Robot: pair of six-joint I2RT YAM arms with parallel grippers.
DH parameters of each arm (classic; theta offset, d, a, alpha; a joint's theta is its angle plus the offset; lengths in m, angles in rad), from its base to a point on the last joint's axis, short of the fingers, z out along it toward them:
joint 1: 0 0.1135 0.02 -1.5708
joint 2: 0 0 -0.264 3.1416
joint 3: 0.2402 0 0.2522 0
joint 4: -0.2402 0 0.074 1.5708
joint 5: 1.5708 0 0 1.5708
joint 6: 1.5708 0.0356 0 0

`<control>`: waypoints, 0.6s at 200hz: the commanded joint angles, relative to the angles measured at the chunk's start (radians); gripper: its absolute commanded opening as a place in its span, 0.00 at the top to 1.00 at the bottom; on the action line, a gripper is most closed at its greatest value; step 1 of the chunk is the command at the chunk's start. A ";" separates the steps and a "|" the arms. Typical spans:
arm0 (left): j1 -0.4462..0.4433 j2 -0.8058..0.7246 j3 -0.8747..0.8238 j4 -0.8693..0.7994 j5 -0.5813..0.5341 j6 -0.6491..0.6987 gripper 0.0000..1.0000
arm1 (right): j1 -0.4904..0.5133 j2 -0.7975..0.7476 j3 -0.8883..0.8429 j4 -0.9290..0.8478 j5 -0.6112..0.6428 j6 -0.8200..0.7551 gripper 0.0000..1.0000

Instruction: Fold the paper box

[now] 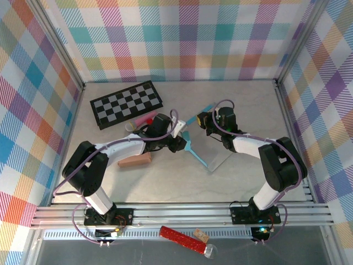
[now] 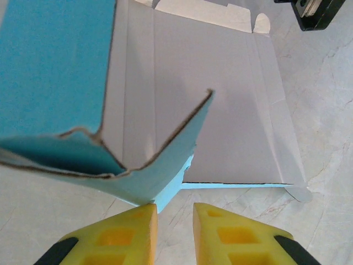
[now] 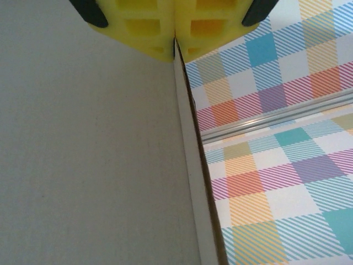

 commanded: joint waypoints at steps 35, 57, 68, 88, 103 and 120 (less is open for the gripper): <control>-0.003 0.029 0.040 0.053 -0.082 -0.017 0.71 | 0.013 -0.044 -0.028 -0.029 -0.047 0.019 1.00; -0.003 0.026 0.030 0.063 -0.094 -0.040 0.68 | 0.012 -0.044 -0.032 -0.031 -0.050 0.018 1.00; -0.003 0.026 0.030 0.060 -0.101 -0.041 0.68 | 0.013 -0.046 -0.034 -0.028 -0.049 0.020 1.00; -0.002 0.024 0.030 0.042 -0.124 -0.024 0.68 | 0.012 -0.048 -0.033 -0.036 -0.052 0.016 1.00; 0.003 0.024 0.034 0.029 -0.128 -0.011 0.69 | 0.013 -0.050 -0.034 -0.047 -0.056 0.014 1.00; 0.016 0.012 0.029 0.025 -0.114 -0.004 0.69 | 0.012 -0.051 -0.018 -0.095 -0.071 0.001 1.00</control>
